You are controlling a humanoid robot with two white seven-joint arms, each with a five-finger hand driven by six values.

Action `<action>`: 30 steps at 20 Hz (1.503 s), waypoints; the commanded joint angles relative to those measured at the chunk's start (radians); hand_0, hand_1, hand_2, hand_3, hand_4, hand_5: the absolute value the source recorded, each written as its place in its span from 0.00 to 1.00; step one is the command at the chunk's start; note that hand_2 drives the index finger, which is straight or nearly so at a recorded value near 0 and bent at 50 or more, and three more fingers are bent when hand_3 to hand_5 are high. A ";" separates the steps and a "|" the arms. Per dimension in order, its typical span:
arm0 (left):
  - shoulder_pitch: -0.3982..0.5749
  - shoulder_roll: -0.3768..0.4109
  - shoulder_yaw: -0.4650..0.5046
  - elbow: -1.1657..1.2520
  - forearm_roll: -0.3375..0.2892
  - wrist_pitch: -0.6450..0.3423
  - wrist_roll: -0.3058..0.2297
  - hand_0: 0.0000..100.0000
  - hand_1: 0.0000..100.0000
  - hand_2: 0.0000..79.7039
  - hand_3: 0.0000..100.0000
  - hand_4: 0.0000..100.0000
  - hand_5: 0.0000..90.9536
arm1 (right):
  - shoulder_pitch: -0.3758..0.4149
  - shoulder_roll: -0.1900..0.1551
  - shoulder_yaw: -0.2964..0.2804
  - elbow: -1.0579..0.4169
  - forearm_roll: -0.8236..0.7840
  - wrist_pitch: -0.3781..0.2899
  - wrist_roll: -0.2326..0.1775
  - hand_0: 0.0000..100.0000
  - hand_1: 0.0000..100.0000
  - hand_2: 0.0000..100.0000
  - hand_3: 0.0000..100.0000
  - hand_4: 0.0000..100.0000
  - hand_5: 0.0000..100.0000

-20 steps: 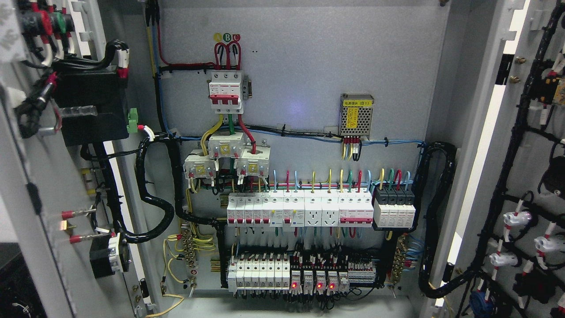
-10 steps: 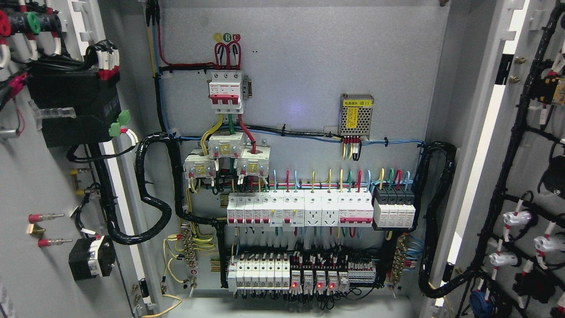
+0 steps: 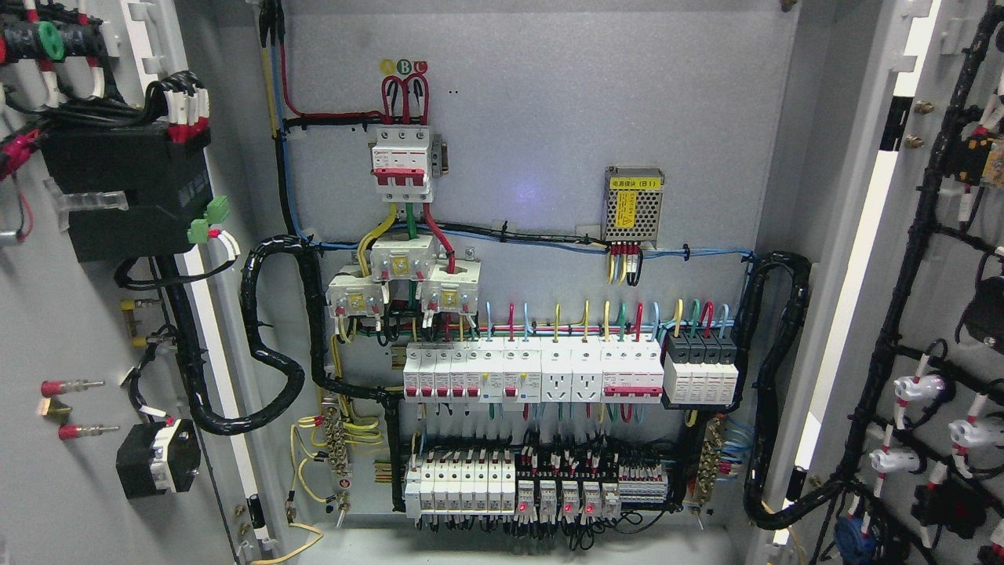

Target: Open door with both hands

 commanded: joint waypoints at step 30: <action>0.054 0.011 -0.072 -1.719 -0.139 -1.326 -0.009 0.00 0.00 0.00 0.00 0.00 0.00 | 0.883 -0.482 -0.831 -0.462 -0.506 -0.943 -0.053 0.00 0.00 0.00 0.00 0.00 0.00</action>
